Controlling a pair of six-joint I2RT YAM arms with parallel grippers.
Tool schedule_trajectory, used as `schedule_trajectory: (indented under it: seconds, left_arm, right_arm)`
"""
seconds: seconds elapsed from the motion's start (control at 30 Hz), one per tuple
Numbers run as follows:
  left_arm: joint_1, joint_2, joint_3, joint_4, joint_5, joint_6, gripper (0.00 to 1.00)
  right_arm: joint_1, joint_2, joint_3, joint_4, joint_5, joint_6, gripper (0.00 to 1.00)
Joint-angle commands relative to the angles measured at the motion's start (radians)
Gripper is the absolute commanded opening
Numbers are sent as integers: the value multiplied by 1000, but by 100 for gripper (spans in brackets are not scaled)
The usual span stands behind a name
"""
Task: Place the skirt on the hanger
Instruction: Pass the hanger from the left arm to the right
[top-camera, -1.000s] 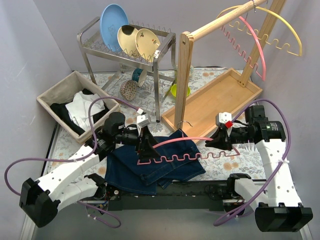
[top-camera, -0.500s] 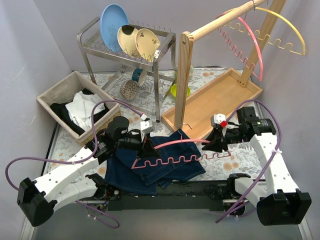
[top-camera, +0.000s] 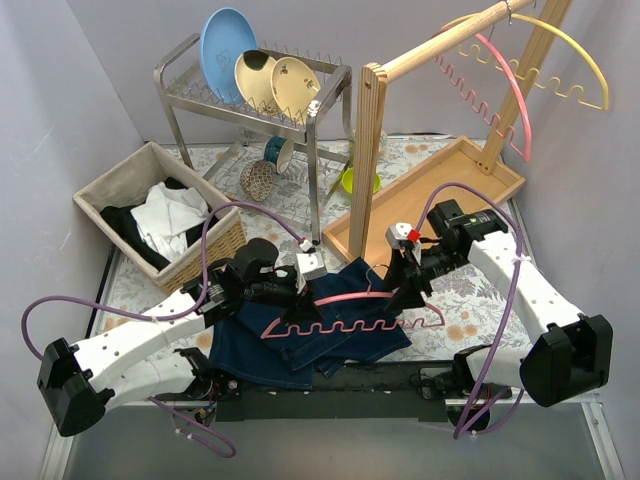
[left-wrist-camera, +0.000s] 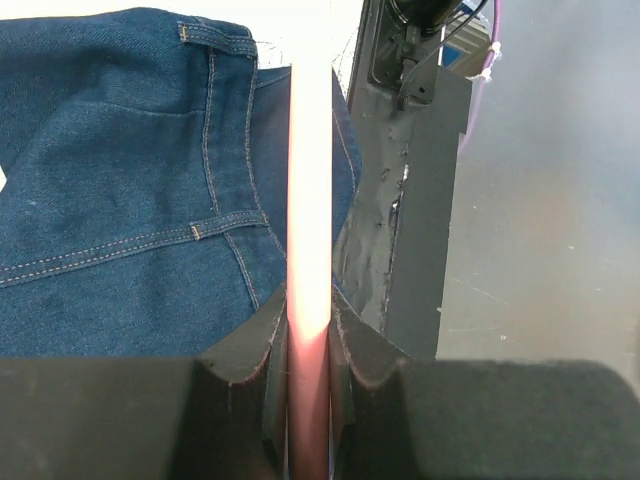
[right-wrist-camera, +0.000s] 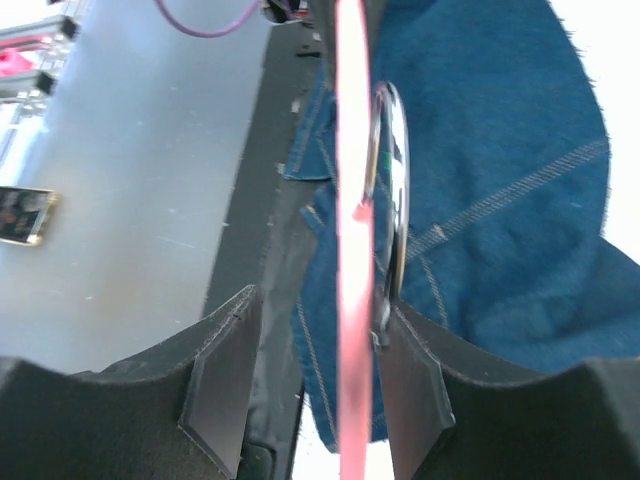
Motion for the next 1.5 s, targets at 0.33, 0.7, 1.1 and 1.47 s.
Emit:
schedule_trajectory:
  seconds: [0.33, 0.7, 1.1, 1.47]
  left_arm:
    - [-6, -67, -11, 112, 18, -42, 0]
    - [-4, -108, -34, 115, 24, -157, 0]
    - [-4, -75, -20, 66, 32, -197, 0]
    - [-6, -147, -57, 98, 13, -226, 0]
  right_arm:
    - [90, 30, 2, 108, -16, 143, 43]
    - [102, -33, -35, 184, 94, 226, 1]
    - [107, 75, 28, 49, -3, 112, 32]
    - [69, 87, 40, 74, -73, 172, 49]
